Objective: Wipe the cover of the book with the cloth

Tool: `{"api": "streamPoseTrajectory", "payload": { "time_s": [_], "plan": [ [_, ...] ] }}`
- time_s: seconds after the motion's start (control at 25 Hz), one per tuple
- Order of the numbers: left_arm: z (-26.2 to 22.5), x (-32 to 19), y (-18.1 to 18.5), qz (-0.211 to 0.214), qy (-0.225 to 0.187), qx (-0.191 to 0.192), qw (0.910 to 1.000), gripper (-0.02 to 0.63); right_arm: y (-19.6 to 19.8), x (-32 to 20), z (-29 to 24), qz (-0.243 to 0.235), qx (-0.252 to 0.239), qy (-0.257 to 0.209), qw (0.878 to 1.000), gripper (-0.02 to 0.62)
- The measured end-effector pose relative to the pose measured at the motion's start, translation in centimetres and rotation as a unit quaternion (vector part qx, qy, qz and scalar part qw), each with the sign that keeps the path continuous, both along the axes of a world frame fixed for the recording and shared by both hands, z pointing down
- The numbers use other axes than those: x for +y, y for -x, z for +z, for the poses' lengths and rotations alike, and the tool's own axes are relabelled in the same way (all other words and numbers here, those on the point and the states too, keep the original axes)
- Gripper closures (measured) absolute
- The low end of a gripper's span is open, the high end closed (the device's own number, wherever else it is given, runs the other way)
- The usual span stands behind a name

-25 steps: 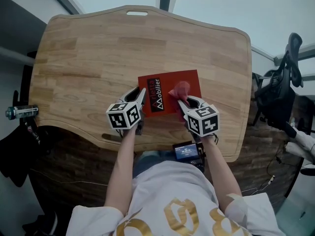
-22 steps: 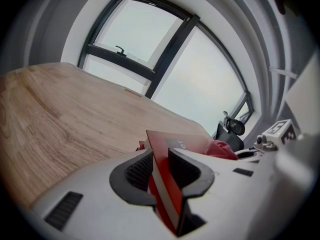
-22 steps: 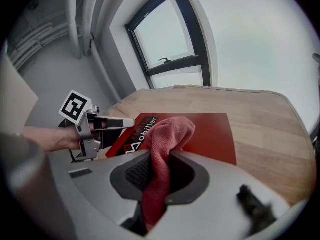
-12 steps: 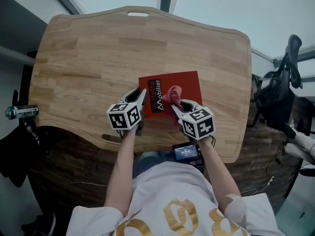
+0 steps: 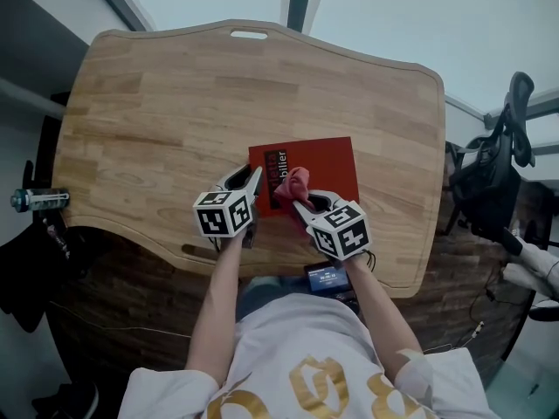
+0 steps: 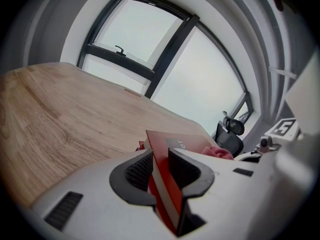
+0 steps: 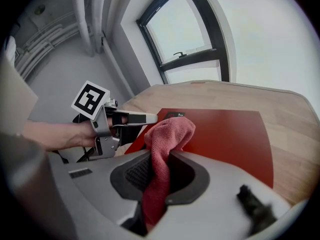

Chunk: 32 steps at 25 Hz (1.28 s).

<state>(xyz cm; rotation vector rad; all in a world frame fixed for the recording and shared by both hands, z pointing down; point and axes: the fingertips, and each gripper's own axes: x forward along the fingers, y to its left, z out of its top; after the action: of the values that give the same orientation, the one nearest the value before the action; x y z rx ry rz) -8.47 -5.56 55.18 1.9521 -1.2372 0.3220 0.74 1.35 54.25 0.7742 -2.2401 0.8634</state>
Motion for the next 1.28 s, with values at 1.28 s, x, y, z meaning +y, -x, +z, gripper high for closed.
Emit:
{"api": "streamPoseTrajectory", "payload": {
  "time_s": [1.28],
  "plan": [
    [0.0,0.0,0.0,0.012,0.000,0.006,0.9999,0.503,3.5,-3.1,0.4,-0.032,0.044,0.000,0.999,0.526]
  ]
}}
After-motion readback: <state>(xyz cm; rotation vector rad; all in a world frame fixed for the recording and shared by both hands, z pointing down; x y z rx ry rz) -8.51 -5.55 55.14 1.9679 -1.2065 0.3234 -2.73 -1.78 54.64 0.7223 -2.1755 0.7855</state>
